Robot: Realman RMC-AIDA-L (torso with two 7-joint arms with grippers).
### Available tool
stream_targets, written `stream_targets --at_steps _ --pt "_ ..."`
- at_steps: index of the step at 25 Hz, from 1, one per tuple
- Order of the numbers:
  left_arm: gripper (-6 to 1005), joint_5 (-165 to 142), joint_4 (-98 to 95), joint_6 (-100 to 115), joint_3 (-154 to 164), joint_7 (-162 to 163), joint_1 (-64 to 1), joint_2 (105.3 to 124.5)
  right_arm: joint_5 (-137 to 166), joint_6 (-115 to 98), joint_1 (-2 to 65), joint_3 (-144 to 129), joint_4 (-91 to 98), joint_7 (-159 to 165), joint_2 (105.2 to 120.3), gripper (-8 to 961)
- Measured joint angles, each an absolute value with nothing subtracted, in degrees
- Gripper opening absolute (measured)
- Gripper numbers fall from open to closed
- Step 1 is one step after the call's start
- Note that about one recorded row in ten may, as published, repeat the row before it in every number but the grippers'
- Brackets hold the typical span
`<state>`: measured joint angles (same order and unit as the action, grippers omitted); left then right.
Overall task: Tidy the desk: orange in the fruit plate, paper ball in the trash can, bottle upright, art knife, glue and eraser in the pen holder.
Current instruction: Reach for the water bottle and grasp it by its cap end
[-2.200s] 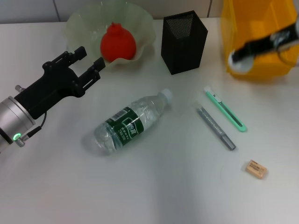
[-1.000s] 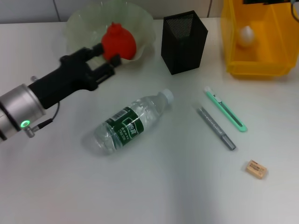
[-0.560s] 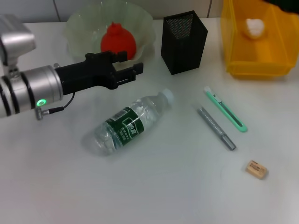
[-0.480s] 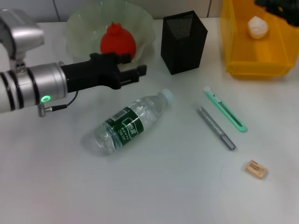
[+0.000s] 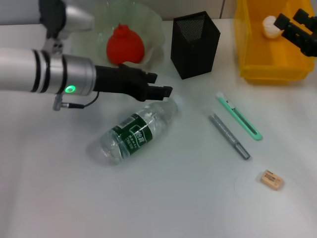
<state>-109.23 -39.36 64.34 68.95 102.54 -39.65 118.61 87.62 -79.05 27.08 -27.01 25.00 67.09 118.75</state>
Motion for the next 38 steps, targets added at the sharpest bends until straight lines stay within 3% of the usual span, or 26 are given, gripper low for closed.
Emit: stream_targets --at_steps 11,38 --pt "612 -119.3 -42.4 58.2 80.8 126.3 -48.1 119.09 87.9 -77.3 29.5 -27.5 24.8 66.7 118.65 762" --pt "611 -126.5 -38.0 54.9 95.3 141.2 -54.8 119.18 88.1 -77.1 30.1 -27.6 24.5 66.6 118.83 762"
